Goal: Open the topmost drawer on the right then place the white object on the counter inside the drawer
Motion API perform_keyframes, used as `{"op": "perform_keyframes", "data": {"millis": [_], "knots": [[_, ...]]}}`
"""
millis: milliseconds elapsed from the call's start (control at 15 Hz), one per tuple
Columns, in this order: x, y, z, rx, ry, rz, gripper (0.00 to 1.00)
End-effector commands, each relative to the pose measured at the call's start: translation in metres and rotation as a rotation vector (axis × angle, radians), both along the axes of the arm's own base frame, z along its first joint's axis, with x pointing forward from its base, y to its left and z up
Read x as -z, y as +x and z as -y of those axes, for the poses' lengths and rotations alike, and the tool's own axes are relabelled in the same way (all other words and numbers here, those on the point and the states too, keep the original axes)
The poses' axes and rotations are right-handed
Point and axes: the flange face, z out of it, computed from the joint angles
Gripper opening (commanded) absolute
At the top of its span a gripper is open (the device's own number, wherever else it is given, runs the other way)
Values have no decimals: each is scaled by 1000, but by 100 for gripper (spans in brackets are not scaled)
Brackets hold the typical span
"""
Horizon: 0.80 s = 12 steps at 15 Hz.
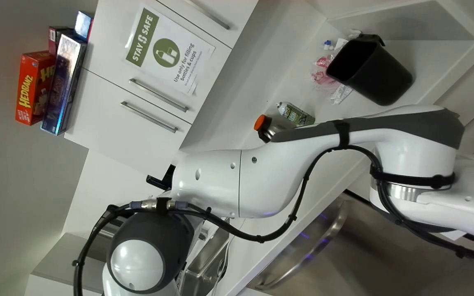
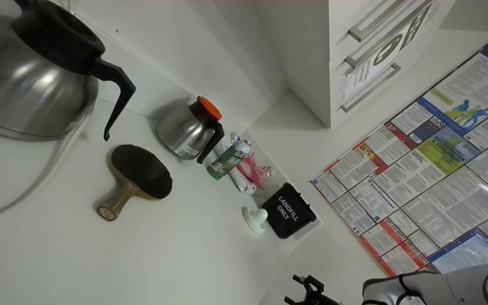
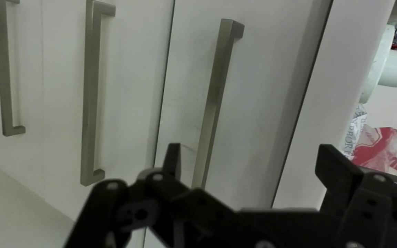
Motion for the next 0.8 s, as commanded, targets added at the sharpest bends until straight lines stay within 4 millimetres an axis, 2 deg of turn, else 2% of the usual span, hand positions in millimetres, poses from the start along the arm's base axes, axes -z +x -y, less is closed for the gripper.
{"op": "perform_keyframes", "data": {"millis": [0, 400, 733], "knots": [[5, 5, 2, 18, 4, 9, 100], [38, 15, -6, 34, 55, 27, 100], [56, 21, -12, 2, 100, 122, 100]]}}
